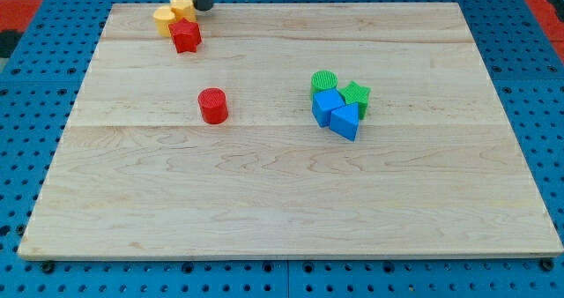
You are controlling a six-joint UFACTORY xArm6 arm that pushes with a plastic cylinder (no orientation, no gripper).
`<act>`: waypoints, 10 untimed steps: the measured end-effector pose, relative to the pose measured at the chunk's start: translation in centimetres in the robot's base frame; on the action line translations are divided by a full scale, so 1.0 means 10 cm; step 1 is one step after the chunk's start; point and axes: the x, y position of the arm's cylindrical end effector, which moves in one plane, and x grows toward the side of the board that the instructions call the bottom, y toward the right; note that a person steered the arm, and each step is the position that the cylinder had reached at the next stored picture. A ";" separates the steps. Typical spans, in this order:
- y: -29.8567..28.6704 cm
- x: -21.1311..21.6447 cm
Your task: Push the red circle towards the bottom left of the red star
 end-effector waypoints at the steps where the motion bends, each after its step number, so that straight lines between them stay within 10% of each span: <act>1: 0.80 0.22; 2: 1.24 0.83; 3: 0.37 1.21; 6: 0.21 1.04; 8: 1.24 2.28; 9: 0.70 2.69; 10: 0.55 2.05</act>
